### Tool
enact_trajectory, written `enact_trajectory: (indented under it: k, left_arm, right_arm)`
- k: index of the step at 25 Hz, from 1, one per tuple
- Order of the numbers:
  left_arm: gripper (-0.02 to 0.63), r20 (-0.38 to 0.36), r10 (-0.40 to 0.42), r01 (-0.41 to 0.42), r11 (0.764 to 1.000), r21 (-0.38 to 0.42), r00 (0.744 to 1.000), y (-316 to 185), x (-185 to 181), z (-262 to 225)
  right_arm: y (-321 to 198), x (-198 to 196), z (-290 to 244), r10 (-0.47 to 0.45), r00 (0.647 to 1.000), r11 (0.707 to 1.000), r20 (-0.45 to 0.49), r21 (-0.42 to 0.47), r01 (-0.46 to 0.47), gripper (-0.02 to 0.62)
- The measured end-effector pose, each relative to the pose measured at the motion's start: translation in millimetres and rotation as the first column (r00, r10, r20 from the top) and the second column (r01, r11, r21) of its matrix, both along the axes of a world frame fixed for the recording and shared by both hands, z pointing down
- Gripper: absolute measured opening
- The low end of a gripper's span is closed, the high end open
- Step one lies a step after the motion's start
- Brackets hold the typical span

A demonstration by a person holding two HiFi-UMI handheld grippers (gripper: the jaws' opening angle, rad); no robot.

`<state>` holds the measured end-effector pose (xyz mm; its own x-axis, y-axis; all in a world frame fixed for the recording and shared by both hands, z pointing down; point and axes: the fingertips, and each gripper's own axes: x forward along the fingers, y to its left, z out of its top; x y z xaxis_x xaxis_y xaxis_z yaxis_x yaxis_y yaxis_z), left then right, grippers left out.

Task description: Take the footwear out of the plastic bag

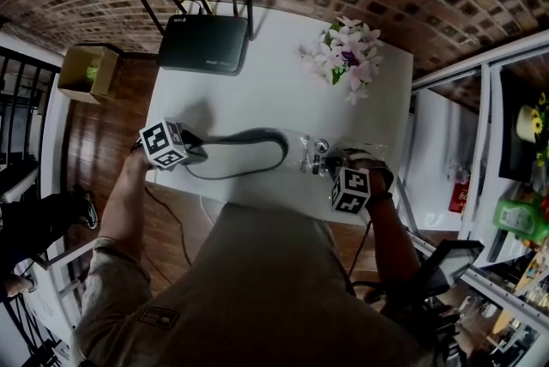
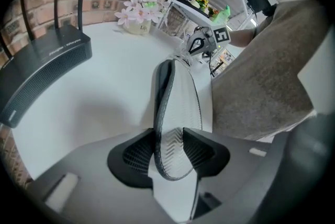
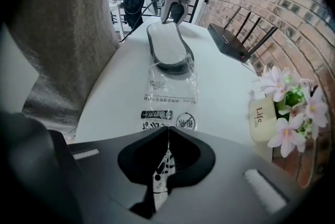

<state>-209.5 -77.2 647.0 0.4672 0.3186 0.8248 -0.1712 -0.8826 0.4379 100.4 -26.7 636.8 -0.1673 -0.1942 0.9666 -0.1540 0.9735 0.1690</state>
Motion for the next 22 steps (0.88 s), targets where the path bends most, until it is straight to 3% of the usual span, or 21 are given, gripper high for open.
enact_trajectory:
  k: [10, 22]
  left_arm:
    - [0.178, 0.045, -0.009, 0.01, 1.0, -0.018, 0.999, 1.3, -32.5, 5.0]
    - [0.178, 0.043, -0.015, 0.016, 1.0, -0.01, 0.999, -7.9, -51.3, 5.2]
  right_arm:
    - [5.7, 4.3, -0.2, 0.031, 0.999, 1.0, -0.019, -0.004, -0.031, 0.02]
    - [12.4, 6.5, 0.4, 0.083, 0.996, 0.997, -0.042, 0.01, -0.083, 0.023]
